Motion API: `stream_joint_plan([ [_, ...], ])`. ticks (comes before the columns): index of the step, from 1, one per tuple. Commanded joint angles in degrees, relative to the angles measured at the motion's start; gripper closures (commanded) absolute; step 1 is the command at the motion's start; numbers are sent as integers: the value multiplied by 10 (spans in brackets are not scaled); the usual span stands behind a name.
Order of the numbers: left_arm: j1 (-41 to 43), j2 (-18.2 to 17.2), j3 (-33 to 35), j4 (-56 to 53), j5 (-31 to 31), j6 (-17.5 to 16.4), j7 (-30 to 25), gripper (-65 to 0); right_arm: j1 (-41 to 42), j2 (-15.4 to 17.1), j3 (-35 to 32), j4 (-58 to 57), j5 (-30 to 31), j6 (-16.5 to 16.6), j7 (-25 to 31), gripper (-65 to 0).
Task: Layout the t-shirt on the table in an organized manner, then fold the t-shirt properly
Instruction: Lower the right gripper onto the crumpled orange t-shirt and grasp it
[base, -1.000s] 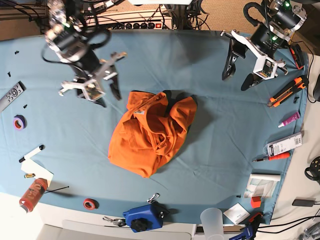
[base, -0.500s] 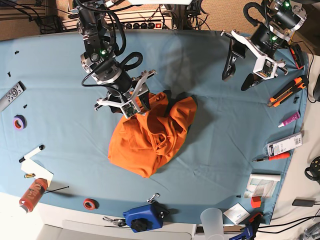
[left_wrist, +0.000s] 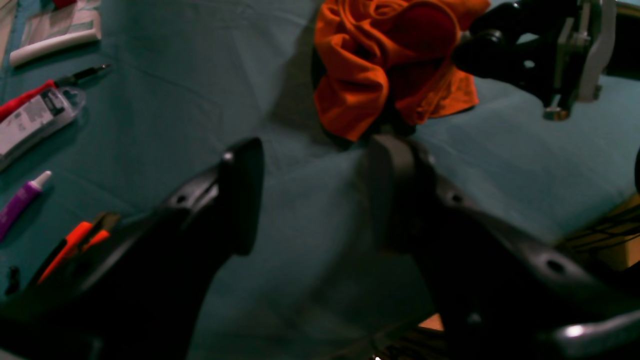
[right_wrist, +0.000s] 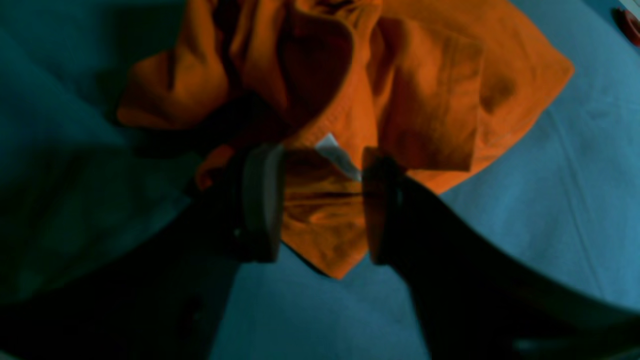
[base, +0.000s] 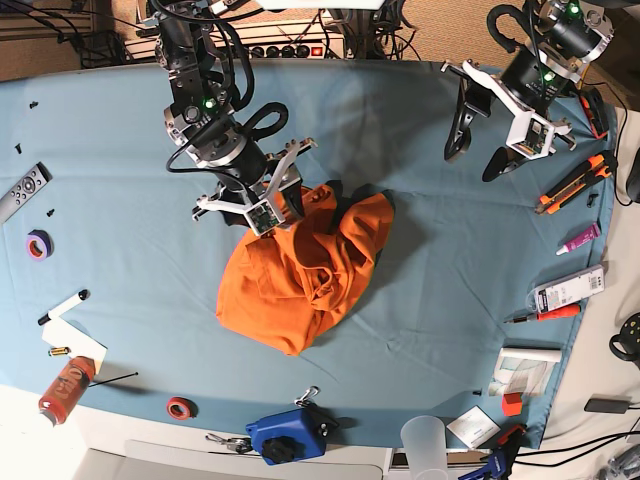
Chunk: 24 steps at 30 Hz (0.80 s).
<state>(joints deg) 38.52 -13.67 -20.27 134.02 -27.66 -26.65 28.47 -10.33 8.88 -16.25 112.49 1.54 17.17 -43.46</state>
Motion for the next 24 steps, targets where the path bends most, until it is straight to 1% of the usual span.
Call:
stream_joint_plan([
  [1, 3, -3, -1, 10, -8, -2, -15, -337, 6, 1, 1, 11, 10, -3, 10, -326],
  [2, 4, -3, -1, 10, -8, -2, -15, -337, 7, 1, 1, 11, 16, -3, 5, -339],
  [5, 3, -3, -1, 10, -8, -2, -15, -337, 6, -4, 1, 11, 34, -3, -3, -339],
  [8, 3, -3, -1, 10, -8, -2, -15, -337, 7, -22, 1, 12, 50, -3, -3, -339],
  [10, 3, -3, -1, 10, -8, -2, -15, -337, 7, -39, 1, 11, 49, -3, -2, -339],
  [12, 3, -3, -1, 10, -8, -2, -15, -337, 7, -56, 1, 11, 38, -19, 4, -339],
  [14, 3, -3, -1, 10, -9, -2, -15, -337, 7, -66, 1, 10, 31, -31, 4, -339],
  [16, 3, -3, -1, 10, -9, -2, -15, -337, 7, -70, 1, 10, 31, -40, 3, -339],
  [18, 3, -3, -1, 10, -9, -2, -15, -337, 7, -70, 1, 10, 25, -56, 3, -339],
  [21, 3, -3, -1, 10, -11, -2, -15, -337, 7, -70, 1, 10, -13, -82, 4, -339],
  [24, 3, -3, -1, 10, -11, -2, -15, -337, 7, -70, 1, 9, -16, -82, 3, -339],
])
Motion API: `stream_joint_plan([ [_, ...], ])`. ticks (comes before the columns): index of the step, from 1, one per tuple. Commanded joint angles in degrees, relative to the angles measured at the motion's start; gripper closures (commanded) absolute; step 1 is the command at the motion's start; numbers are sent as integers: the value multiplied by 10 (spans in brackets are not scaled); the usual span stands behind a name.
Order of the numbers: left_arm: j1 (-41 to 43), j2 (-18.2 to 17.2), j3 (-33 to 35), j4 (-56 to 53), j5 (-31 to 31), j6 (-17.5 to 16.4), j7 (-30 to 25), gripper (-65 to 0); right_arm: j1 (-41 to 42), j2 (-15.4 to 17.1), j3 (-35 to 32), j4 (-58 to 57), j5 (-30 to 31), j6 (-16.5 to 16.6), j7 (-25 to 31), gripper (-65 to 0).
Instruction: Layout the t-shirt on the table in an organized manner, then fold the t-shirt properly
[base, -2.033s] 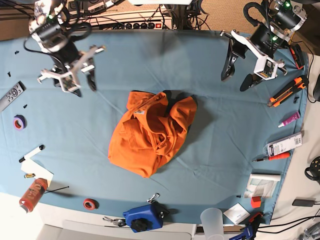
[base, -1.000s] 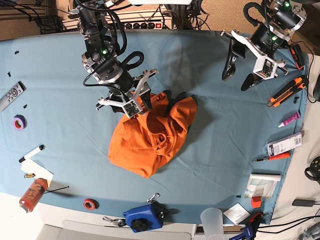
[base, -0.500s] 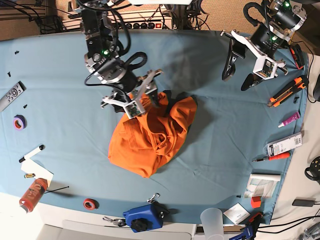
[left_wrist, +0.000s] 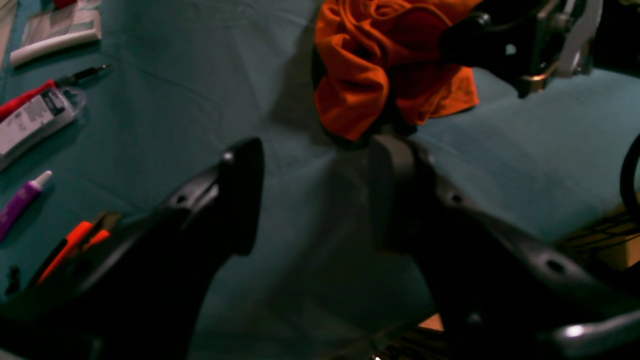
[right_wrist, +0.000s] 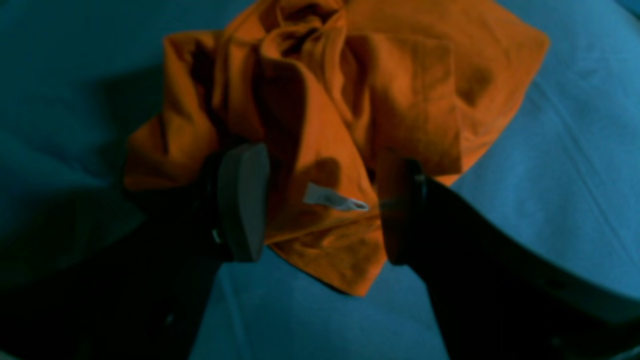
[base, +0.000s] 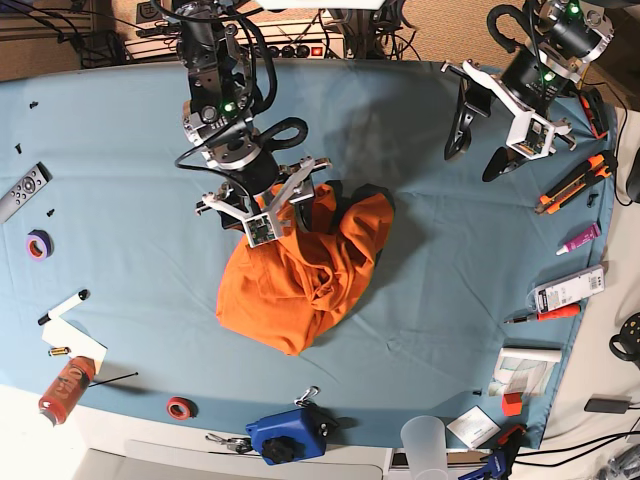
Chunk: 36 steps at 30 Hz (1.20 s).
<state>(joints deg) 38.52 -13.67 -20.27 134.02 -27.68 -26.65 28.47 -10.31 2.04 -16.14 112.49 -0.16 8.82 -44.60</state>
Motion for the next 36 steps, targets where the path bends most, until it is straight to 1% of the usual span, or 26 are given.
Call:
stream_joint_plan([
  [1, 3, -3, -1, 10, -10, -2, -15, -337, 7, -2, 0, 7, 2, 1, 15, -339],
  [4, 4, -3, -1, 10, -10, -2, -15, -337, 13, -2, 0, -20, 1, 1, 18, -339],
  [9, 3, -3, -1, 10, -10, -2, -15, -337, 48, -5, 0, -106, 1, 2, 25, -339],
  [12, 3, -3, -1, 10, -10, -2, -15, -337, 60, -5, 0, -116, 1, 2, 26, -338],
  [14, 4, -2, -1, 10, -10, -2, -15, -337, 62, -5, 0, -112, 1, 2, 24, -315],
  [15, 3, -3, -1, 10, -10, -2, -15, -337, 62, -5, 0, -107, 1, 2, 19, -276],
  [16, 3, -3, -1, 10, -10, -2, -15, -337, 62, -5, 0, -100, 1, 2, 7, -218],
  [18, 3, -3, -1, 10, -10, -2, -15, -337, 62, -5, 0, -78, 1, 2, -19, -61],
  [19, 3, -3, -1, 10, -10, -2, -15, -337, 62, -4, 0, -65, 1, 2, -27, 0],
  [21, 3, -3, -1, 10, -10, -2, -15, -337, 63, -4, 0, -37, -6, 2, -26, 0],
  [23, 3, -3, -1, 10, -10, -2, -15, -337, 68, -4, 1, -7, -30, 3, -21, 0],
  [27, 4, -3, -1, 10, -10, -2, -15, -337, 103, 2, 5, 34, -109, 2, -17, 0],
  [29, 4, -3, -1, 10, -10, -3, -15, -337, 127, 9, 23, 35, -151, -6, -9, 0],
  [31, 4, -3, -1, 10, -10, -5, -15, -337, 152, 16, 65, 35, -171, -18, -8, 0],
  [33, 4, -3, -1, 10, -10, -12, -15, -337, 174, 27, 124, 30, -169, -23, -5, 0],
  [35, 3, -3, 3, 10, -10, -36, -15, -337, 194, 44, 191, 14, -137, -23, -2, 0],
  [36, 3, -3, 12, 10, -10, -40, -16, -337, 201, 55, 221, 2, -110, -22, -2, 0],
])
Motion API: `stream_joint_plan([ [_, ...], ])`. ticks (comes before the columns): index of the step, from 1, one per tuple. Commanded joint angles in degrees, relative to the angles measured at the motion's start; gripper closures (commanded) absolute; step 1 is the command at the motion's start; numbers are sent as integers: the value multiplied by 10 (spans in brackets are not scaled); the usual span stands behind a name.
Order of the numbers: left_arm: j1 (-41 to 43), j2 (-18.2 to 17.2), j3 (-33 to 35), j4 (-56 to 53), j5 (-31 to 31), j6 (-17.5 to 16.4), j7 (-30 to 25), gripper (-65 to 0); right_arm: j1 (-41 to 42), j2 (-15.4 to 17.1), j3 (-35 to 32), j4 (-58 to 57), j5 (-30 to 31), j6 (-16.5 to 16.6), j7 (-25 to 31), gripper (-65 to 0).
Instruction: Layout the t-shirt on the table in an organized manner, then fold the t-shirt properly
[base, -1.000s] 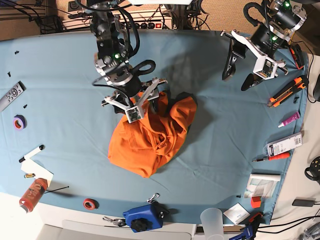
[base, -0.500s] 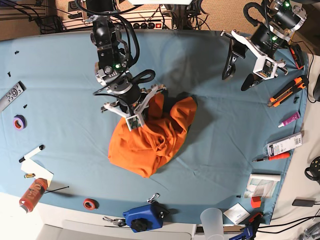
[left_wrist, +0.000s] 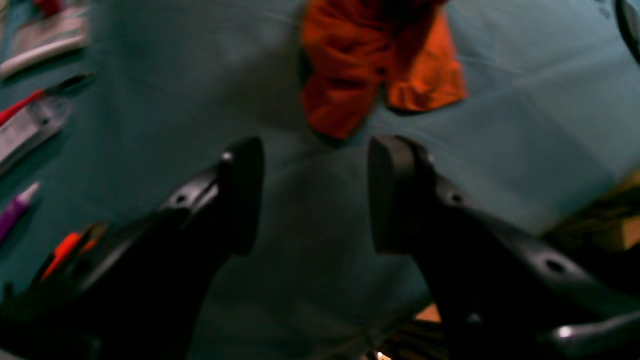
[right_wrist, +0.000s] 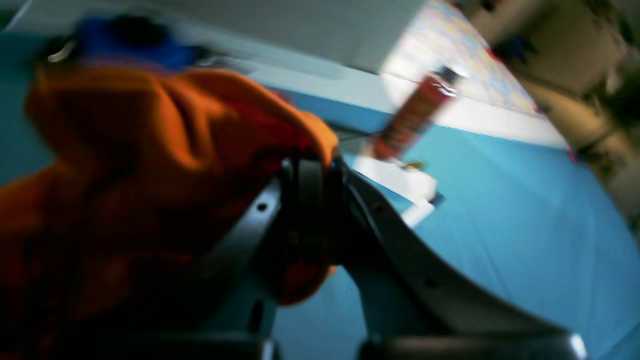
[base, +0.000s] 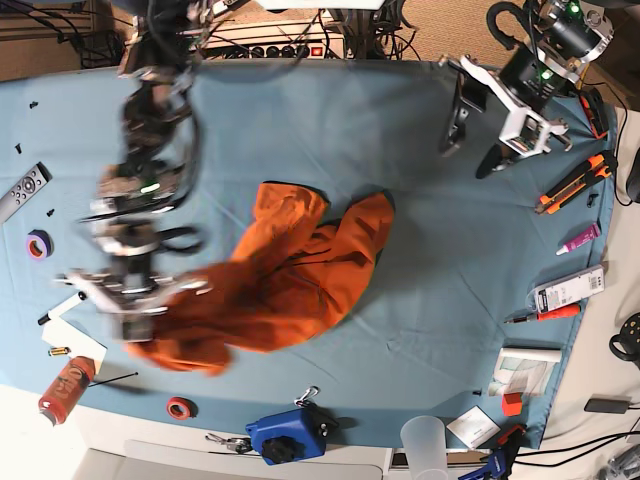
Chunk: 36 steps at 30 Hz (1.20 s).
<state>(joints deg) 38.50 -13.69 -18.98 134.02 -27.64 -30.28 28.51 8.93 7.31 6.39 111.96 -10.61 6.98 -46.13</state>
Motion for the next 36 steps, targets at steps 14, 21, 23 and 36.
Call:
stream_joint_plan([
  [14, -222, -1, 319, -162, 234, 120, -65, -337, 22, 110, 127, -169, 80, 15, 31, 0],
  [21, -301, 49, 383, -252, 306, 201, -57, -338, 22, 116, 127, -169, 81, 16, 26, 0],
  [23, -313, 65, 383, -261, 304, 202, -46, -338, 22, 116, 127, -169, 80, 17, 25, 0],
  [36, -411, 92, 382, -422, 272, 256, -24, -328, 22, 116, 127, -169, 80, 18, 16, 0],
])
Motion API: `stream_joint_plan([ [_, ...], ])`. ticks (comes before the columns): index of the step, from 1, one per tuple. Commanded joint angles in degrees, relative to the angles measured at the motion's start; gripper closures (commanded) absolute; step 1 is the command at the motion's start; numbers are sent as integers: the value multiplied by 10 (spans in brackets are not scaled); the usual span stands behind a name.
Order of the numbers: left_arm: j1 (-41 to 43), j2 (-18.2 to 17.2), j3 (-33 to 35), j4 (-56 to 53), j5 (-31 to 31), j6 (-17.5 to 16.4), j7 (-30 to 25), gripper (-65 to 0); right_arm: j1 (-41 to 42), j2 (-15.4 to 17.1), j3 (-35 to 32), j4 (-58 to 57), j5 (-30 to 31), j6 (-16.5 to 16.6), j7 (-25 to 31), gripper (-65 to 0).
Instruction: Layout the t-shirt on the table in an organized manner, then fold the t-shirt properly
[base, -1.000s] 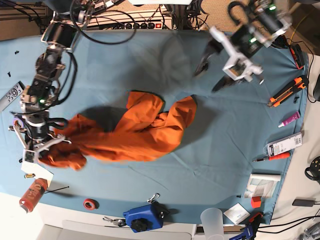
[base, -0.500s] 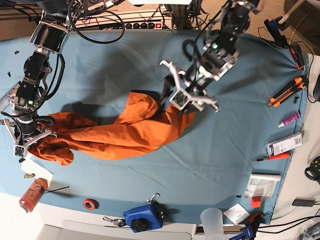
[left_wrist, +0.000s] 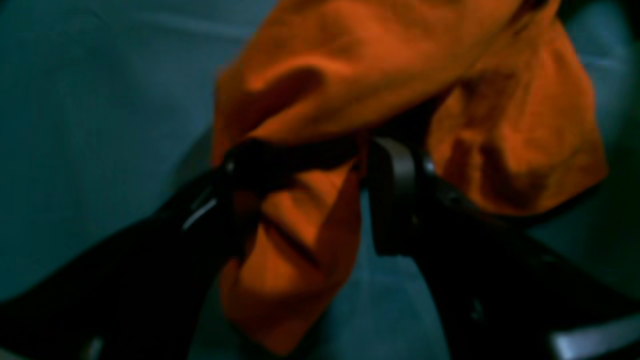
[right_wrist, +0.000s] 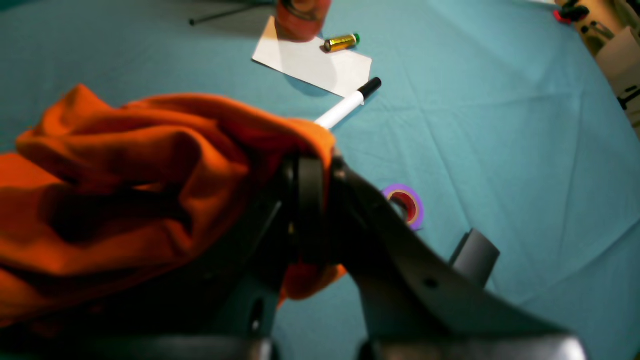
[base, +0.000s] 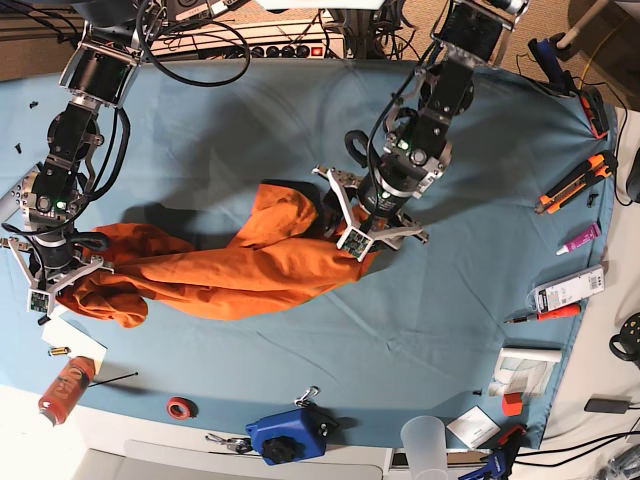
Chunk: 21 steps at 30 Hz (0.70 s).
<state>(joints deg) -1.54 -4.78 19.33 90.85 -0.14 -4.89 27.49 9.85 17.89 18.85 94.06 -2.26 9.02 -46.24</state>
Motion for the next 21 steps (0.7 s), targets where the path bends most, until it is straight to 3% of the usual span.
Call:
stream_joint_plan([
  [1, -12, 3, -1, 10, -6, 18, -5, -301, 13, 10, 3, 10, -3, -2, 17, 0],
  [5, -13, 3, -1, 12, -11, 116, 17, -110, 13, 10, 3, 10, -3, -2, 17, 0],
  [8, -13, 3, -1, 12, -4, 123, 17, 0, 13, 10, 3, 10, -3, -2, 21, 0],
  [14, -13, 3, -1, 54, 75, 124, 99, 0, 13, 10, 3, 10, -3, -2, 40, 0],
  [21, -10, 0, -1, 228, 155, 148, 221, 0, 13, 12, 3, 64, 37, -2, 28, 0],
])
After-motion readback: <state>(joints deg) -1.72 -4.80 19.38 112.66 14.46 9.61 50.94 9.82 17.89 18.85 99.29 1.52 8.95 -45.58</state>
